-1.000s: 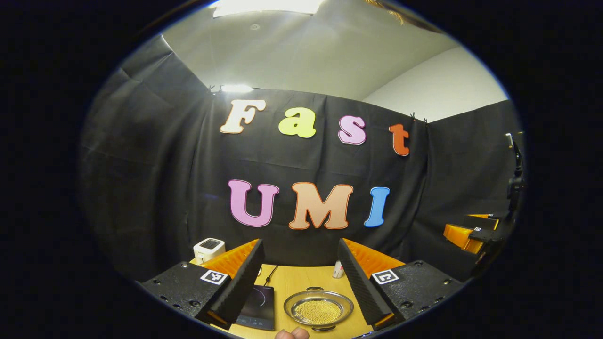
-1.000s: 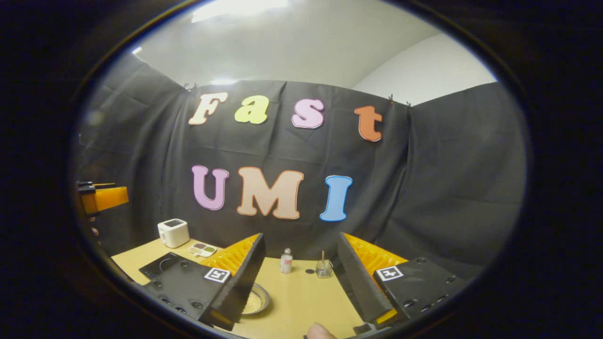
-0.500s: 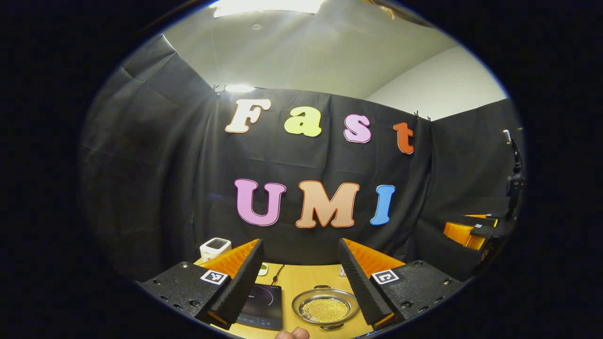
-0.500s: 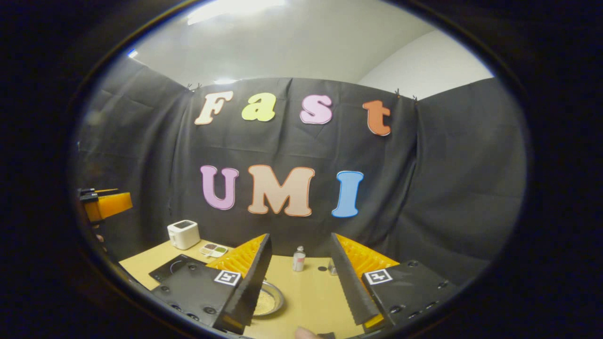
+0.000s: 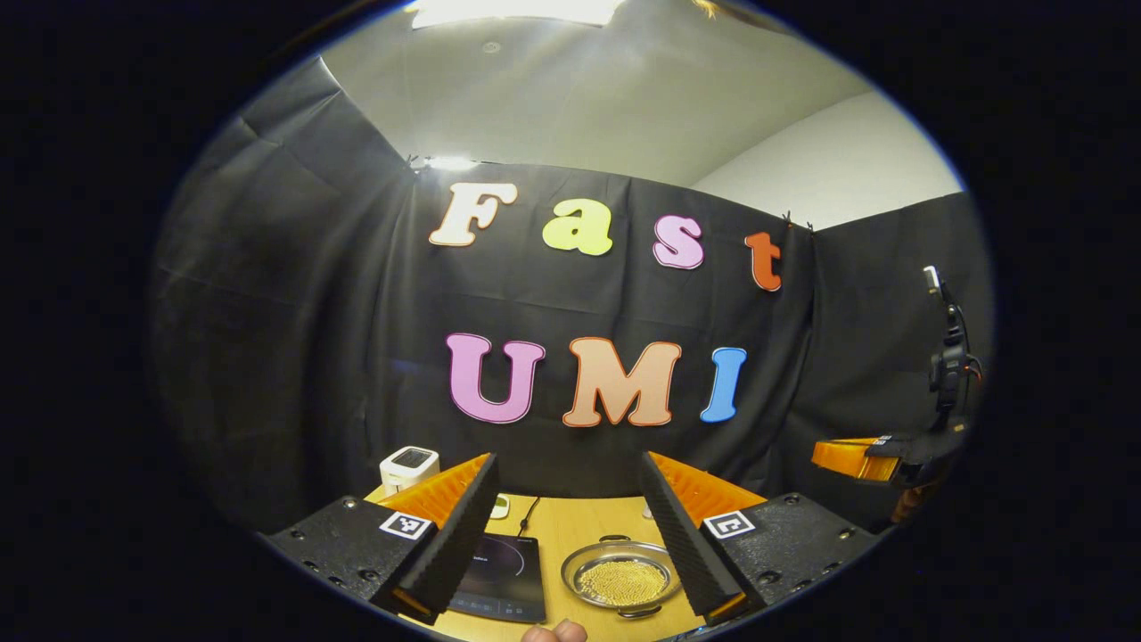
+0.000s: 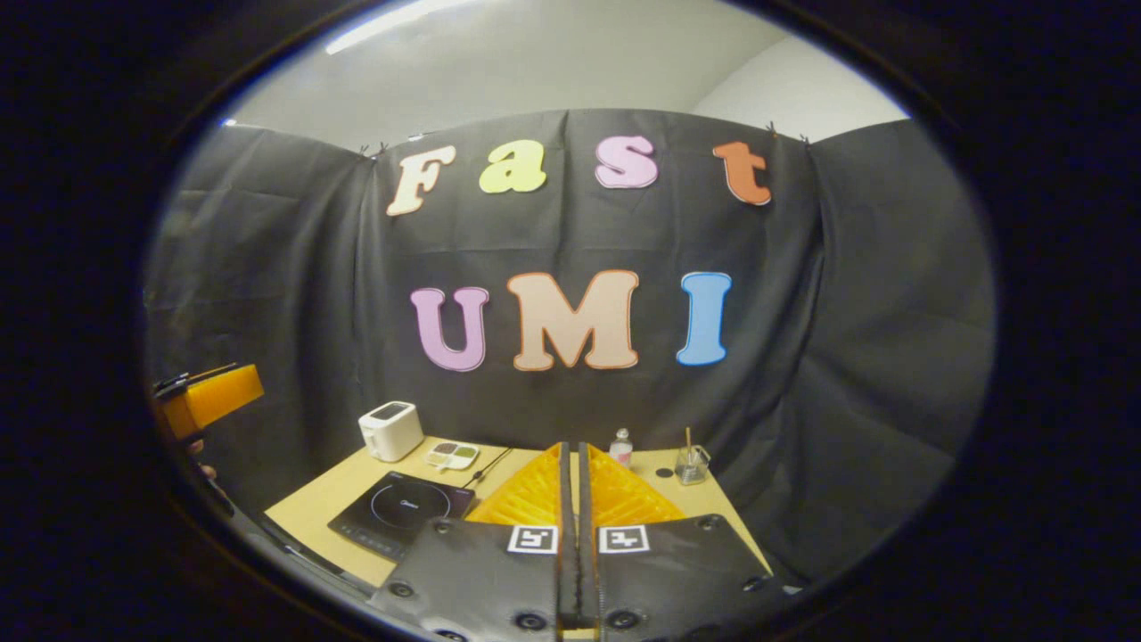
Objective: First push the handle of the pot to place it horizontally, then grasp the pot with both hands and set it on the induction cooktop.
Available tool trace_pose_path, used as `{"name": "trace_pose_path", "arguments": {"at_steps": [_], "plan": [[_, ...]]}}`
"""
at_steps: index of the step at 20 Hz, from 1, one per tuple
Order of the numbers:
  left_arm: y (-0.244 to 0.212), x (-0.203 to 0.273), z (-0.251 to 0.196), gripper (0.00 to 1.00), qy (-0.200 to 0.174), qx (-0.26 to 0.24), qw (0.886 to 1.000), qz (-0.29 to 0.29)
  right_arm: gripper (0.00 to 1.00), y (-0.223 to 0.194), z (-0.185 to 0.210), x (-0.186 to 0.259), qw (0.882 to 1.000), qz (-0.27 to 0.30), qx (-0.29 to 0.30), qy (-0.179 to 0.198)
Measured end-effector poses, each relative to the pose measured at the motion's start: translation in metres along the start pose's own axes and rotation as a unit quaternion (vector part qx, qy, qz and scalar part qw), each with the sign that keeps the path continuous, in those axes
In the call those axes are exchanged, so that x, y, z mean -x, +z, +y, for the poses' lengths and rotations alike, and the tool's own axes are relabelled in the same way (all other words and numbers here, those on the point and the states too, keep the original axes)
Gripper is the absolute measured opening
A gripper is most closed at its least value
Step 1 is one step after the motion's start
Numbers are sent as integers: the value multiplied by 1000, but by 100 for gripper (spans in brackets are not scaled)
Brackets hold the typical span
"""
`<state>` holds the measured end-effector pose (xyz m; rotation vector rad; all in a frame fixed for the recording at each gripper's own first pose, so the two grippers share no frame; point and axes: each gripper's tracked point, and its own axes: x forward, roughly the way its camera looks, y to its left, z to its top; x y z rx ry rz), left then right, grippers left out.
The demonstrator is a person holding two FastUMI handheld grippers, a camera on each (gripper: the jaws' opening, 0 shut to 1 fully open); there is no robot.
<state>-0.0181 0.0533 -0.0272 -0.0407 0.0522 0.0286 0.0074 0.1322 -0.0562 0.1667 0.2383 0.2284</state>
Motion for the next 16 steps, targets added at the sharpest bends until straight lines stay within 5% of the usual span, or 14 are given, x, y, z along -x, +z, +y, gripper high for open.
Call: {"name": "trace_pose_path", "arguments": {"at_steps": [7,16], "plan": [[-25,-8,21,92,20,21,999,21,2,-59,28,-21,996,77,-37,40],[-44,-39,41,92,118,11,992,45,2,-130,52,-86,975,156,-73,144]]}}
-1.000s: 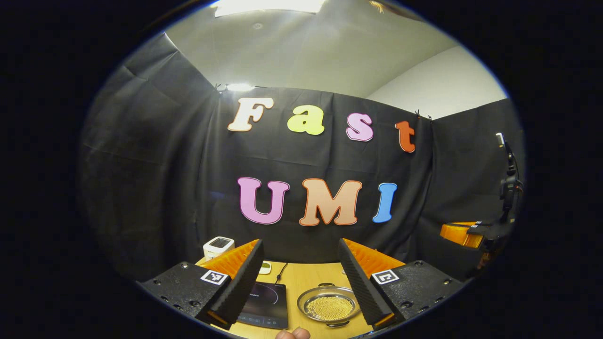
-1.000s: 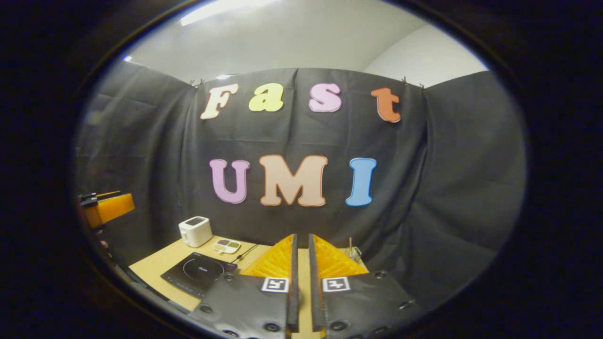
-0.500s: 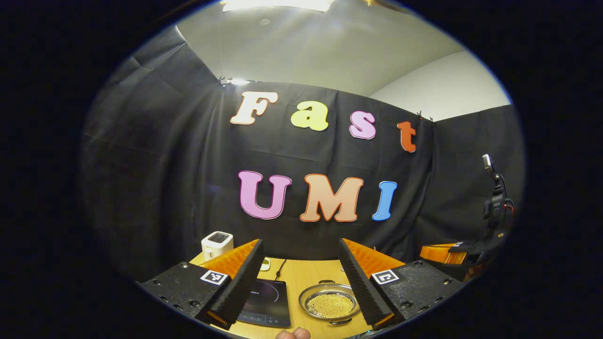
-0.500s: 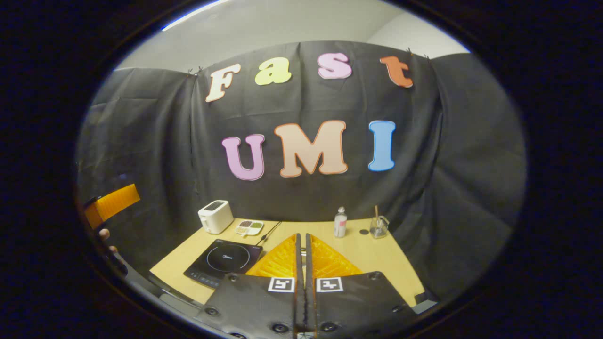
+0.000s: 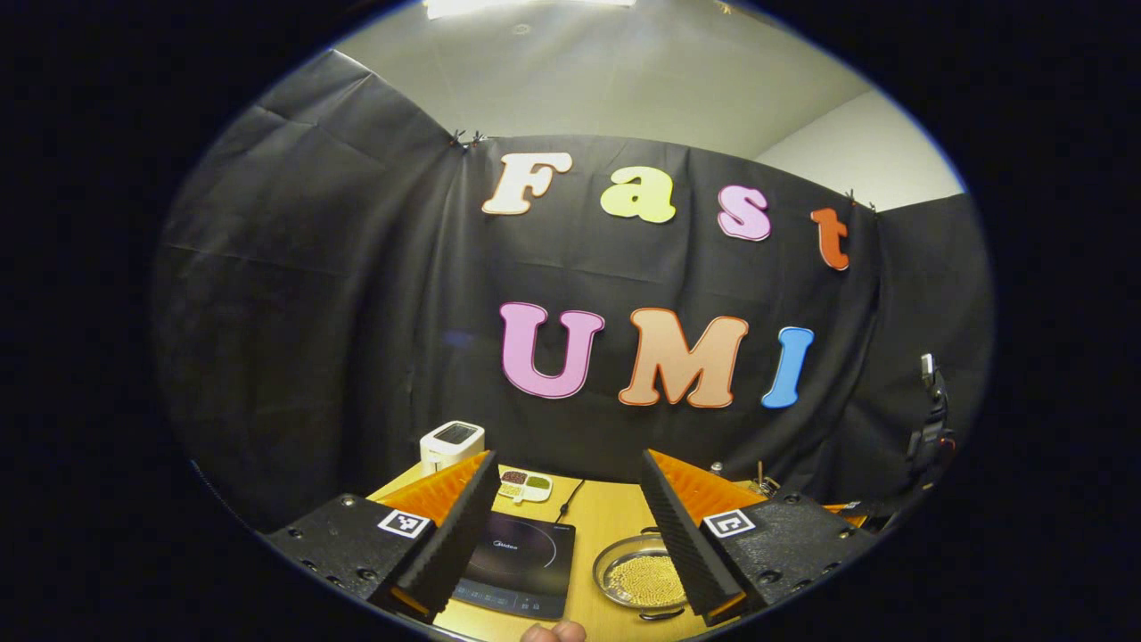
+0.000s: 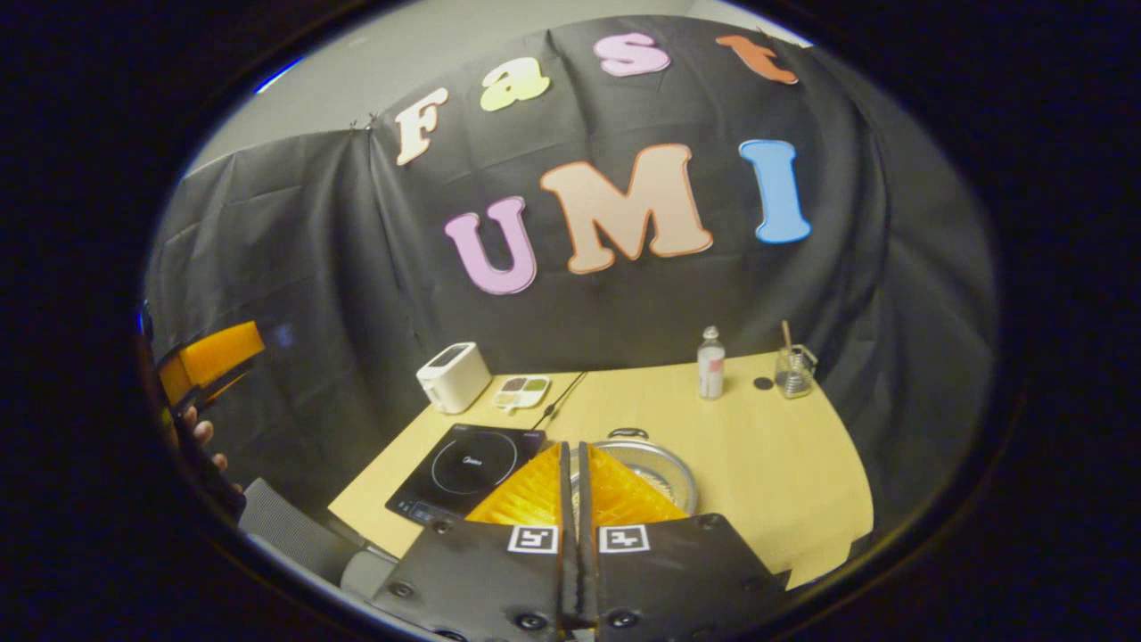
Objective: First push the handle of the pot to place it horizontally, then grasp the pot with both hands and set it on the induction cooktop.
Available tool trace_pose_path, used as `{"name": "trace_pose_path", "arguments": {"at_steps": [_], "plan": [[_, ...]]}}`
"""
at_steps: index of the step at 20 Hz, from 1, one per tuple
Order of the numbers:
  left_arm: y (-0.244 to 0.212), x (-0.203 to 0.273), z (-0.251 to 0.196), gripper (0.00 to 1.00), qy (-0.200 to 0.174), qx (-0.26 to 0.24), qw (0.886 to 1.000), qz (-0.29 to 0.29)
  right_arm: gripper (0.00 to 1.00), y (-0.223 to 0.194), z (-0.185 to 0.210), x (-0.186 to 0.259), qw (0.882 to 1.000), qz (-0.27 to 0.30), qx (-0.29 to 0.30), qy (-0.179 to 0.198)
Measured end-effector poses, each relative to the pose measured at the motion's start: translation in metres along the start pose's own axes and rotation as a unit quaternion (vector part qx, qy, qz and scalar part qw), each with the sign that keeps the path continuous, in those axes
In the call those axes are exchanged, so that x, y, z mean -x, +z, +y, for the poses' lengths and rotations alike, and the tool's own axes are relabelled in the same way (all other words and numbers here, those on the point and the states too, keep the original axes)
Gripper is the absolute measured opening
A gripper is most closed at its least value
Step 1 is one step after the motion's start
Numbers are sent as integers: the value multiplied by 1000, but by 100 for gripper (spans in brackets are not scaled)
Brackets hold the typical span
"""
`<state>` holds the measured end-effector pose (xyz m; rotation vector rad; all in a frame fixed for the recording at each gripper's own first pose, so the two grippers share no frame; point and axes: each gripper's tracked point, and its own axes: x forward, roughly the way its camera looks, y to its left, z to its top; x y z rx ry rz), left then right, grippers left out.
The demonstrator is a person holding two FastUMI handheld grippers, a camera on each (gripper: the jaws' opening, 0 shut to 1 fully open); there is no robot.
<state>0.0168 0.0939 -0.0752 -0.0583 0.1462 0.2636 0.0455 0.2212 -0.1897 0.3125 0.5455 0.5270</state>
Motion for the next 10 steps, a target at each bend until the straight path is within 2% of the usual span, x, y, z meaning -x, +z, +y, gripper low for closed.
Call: {"name": "trace_pose_path", "arguments": {"at_steps": [1,4,5,6,7,8,10], "plan": [[-2,-3,0,96,13,0,1000,2,2,-9,1,-10,1000,13,1,15],[-4,-9,2,96,53,-8,999,5,3,-39,9,-32,996,55,-7,63],[-9,-6,3,92,67,-13,998,11,2,-51,10,-38,995,69,-7,76],[-12,-3,5,96,81,-17,996,15,3,-62,12,-44,993,82,-7,87],[-12,-1,5,96,91,-19,996,16,0,-75,14,-48,990,97,-7,98],[-14,-1,3,92,96,-21,995,19,0,-88,15,-52,988,111,-7,105],[-21,0,5,92,105,-34,993,31,3,-113,17,-58,984,136,-11,113]]}}
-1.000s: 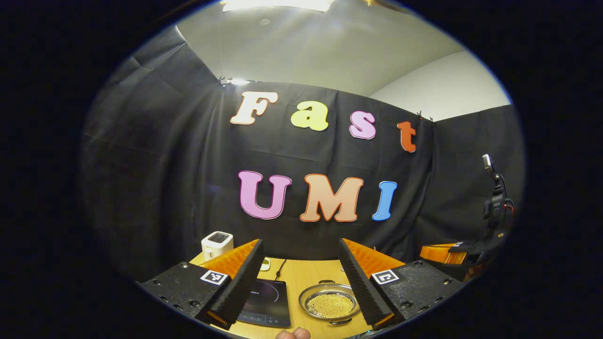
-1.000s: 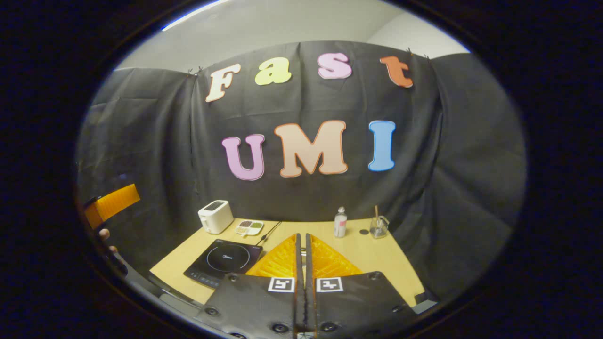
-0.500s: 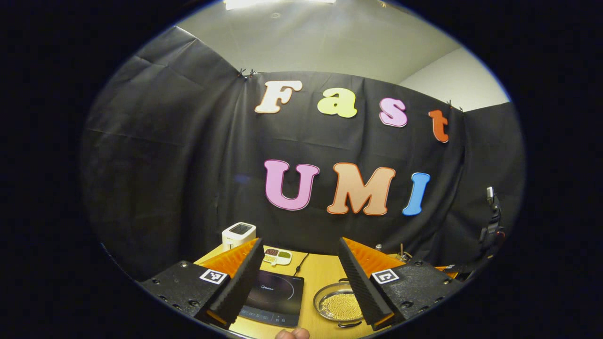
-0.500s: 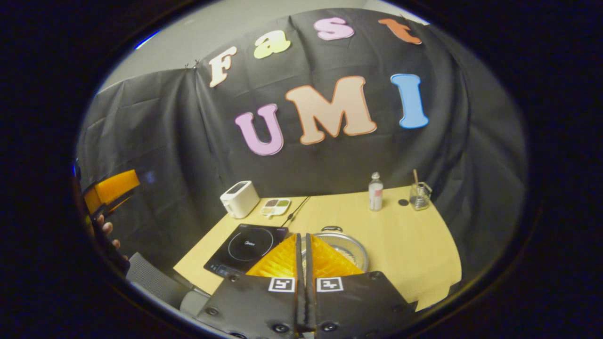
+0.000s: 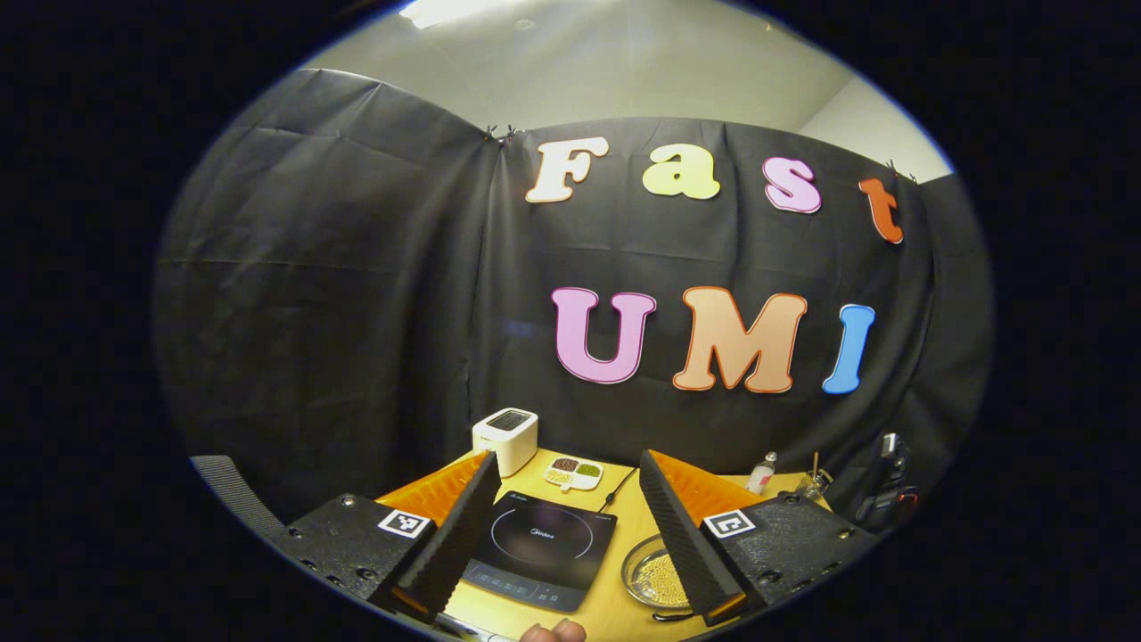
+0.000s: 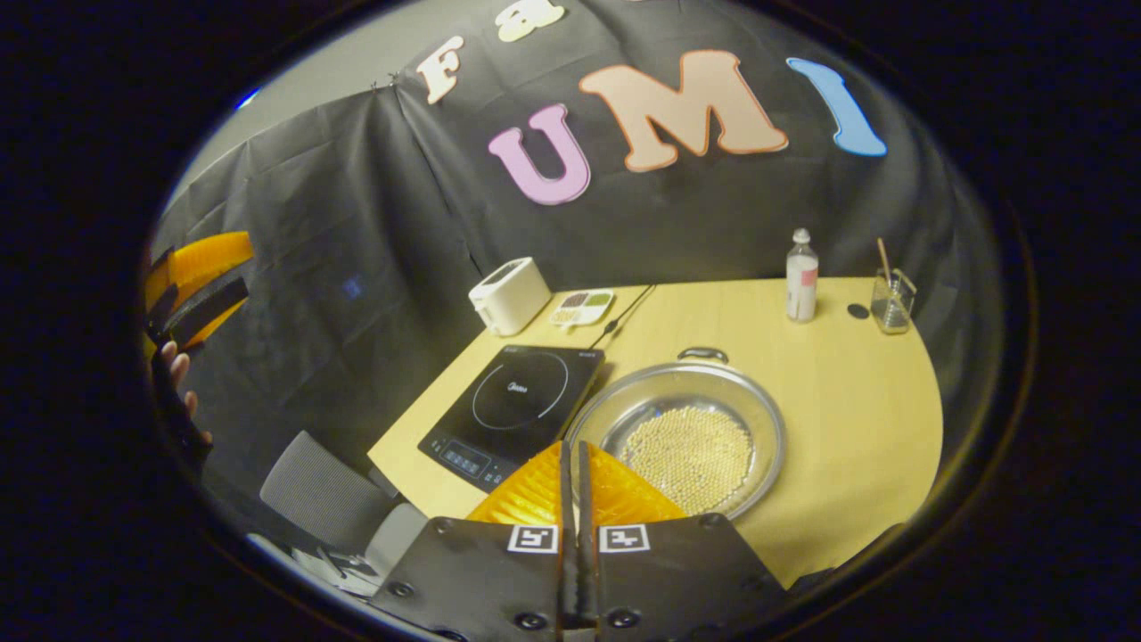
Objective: First push the handle of the pot to place it horizontally, then grasp the pot with both hands and set it on the induction cooktop.
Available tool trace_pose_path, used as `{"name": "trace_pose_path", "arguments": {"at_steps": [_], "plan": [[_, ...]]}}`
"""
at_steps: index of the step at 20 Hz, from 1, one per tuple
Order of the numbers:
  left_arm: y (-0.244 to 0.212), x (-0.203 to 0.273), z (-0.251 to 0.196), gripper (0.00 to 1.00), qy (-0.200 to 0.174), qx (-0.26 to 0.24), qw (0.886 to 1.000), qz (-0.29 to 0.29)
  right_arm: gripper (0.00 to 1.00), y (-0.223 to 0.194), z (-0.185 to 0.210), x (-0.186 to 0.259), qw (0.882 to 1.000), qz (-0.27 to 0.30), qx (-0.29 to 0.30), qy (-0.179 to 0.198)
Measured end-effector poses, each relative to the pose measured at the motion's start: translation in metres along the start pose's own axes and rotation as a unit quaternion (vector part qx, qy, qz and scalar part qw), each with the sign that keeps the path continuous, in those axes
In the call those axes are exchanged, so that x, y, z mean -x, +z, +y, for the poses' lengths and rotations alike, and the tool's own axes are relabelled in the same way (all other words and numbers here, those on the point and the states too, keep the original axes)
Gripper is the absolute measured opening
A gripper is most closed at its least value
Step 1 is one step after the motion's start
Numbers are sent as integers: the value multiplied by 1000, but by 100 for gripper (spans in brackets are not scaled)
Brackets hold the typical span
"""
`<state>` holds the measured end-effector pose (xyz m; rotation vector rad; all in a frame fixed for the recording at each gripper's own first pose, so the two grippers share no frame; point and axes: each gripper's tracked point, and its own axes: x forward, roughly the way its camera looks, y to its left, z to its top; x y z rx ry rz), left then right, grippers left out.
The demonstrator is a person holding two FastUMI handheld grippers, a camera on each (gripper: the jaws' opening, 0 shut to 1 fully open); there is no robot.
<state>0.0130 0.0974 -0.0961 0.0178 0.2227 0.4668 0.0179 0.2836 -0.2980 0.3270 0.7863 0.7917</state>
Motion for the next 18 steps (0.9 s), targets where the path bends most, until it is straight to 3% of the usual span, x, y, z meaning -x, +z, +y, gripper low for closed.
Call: {"name": "trace_pose_path", "arguments": {"at_steps": [3,8,11,18], "plan": [[4,-6,4,95,8,0,1000,-2,0,-28,4,-18,999,35,5,5],[-8,-21,19,92,-5,4,1000,4,0,-65,8,-42,997,83,0,-9],[-15,-37,22,96,-32,12,999,14,3,-82,12,-54,994,102,-10,-30],[-38,-69,35,93,-98,13,995,34,3,-132,27,-88,982,163,-50,-78]]}}
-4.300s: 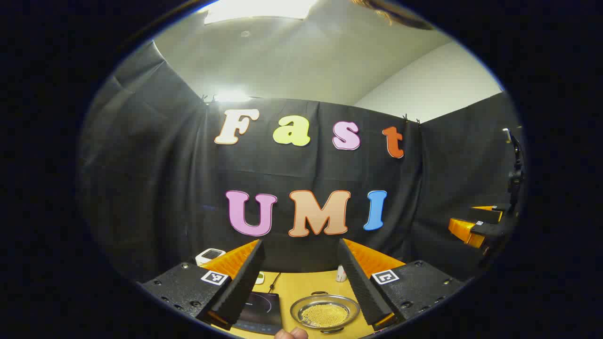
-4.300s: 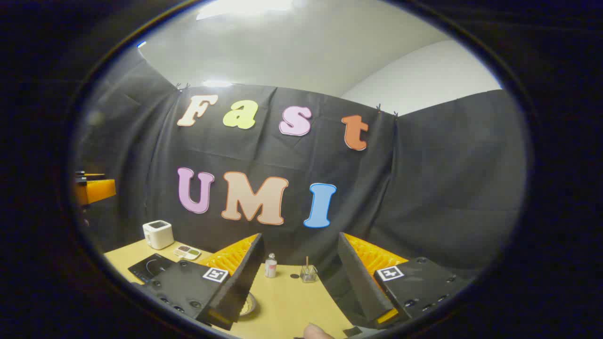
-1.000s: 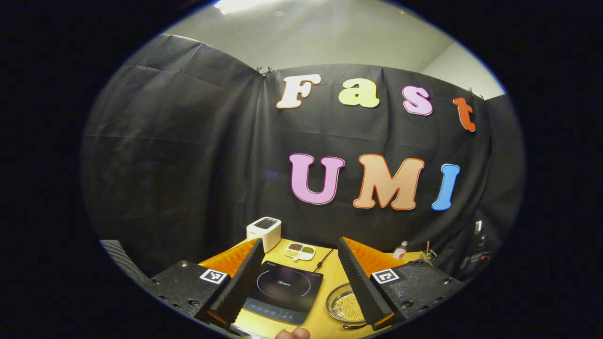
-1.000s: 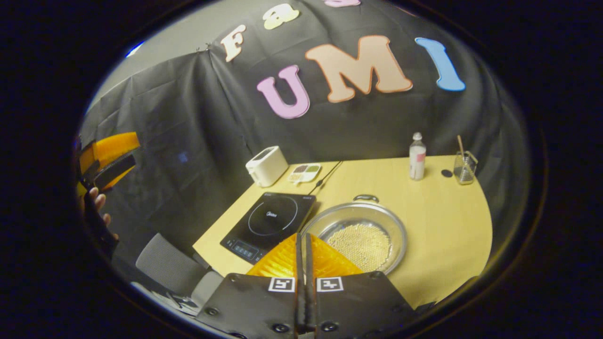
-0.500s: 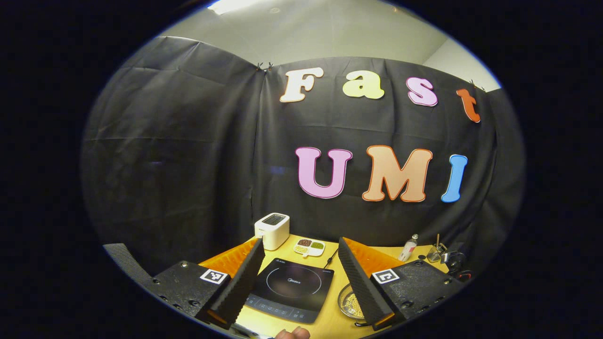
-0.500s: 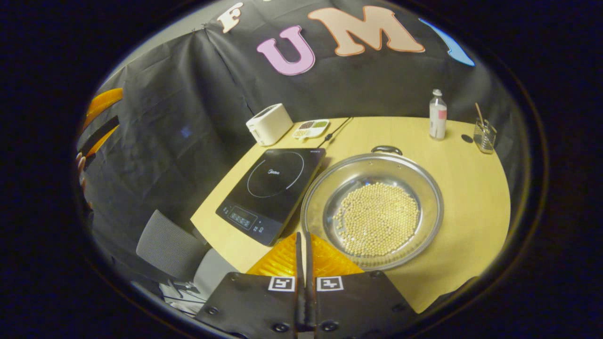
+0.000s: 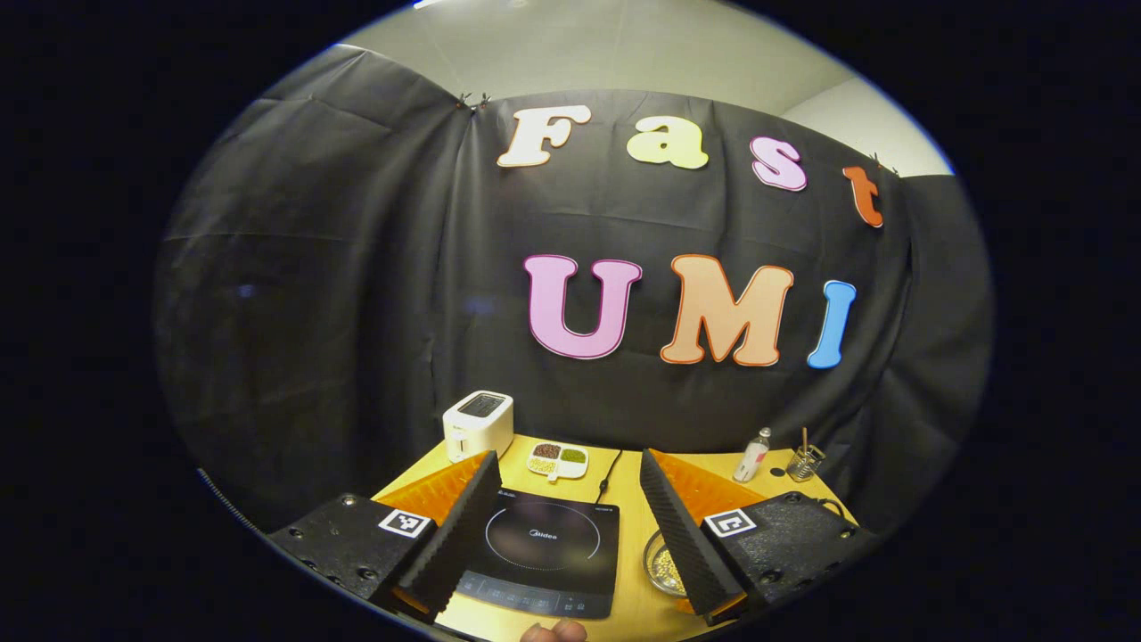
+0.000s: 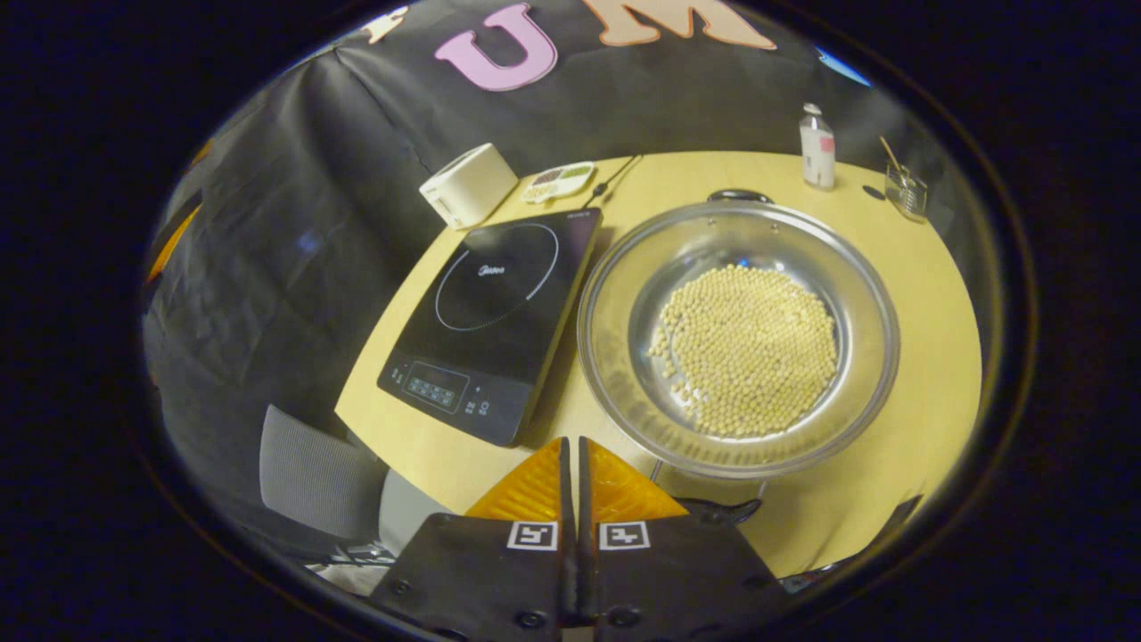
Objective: First push the handle of the pot to place it horizontally, then grasp the pot with both hands and set it on the induction cooktop.
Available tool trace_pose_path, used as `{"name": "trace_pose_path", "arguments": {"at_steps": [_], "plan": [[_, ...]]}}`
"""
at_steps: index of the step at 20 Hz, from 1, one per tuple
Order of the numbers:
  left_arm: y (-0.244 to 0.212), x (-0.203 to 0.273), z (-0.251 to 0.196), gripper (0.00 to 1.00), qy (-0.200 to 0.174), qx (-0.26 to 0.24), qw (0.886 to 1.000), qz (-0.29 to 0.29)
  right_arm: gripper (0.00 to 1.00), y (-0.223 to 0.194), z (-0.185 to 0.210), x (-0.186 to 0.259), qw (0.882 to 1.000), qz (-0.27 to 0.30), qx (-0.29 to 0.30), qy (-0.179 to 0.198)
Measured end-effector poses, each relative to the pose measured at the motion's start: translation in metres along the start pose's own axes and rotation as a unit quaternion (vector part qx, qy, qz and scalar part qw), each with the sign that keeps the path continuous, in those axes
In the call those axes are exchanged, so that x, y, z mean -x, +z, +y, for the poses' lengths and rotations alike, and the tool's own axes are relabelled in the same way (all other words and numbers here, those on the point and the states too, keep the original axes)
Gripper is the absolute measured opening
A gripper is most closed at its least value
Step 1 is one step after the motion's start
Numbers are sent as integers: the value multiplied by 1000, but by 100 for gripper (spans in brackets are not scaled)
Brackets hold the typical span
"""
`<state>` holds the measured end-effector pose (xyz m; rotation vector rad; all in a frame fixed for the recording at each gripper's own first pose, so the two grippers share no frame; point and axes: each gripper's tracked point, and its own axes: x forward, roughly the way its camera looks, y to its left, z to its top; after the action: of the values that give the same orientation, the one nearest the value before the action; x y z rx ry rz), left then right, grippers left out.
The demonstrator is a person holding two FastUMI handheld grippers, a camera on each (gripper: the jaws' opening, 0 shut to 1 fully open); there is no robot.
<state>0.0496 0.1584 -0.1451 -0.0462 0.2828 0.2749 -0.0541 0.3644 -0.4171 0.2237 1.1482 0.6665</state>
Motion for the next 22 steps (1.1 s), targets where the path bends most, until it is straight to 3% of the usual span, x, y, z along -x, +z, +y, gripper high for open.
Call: {"name": "trace_pose_path", "arguments": {"at_steps": [4,11,14,19,22], "plan": [[-14,-8,17,96,-23,14,1000,15,3,-12,-10,-18,998,20,-40,-43],[-24,-13,25,93,-50,20,998,26,3,-29,-28,-23,993,49,-80,-67],[-28,-15,23,96,-55,29,998,31,3,-33,-45,-16,992,55,-82,-83],[-34,-19,11,93,-56,27,997,39,3,-34,-68,-9,991,51,-96,-79],[-36,-24,2,96,-39,8,998,45,3,-31,-85,-7,991,59,-97,-65]]}}
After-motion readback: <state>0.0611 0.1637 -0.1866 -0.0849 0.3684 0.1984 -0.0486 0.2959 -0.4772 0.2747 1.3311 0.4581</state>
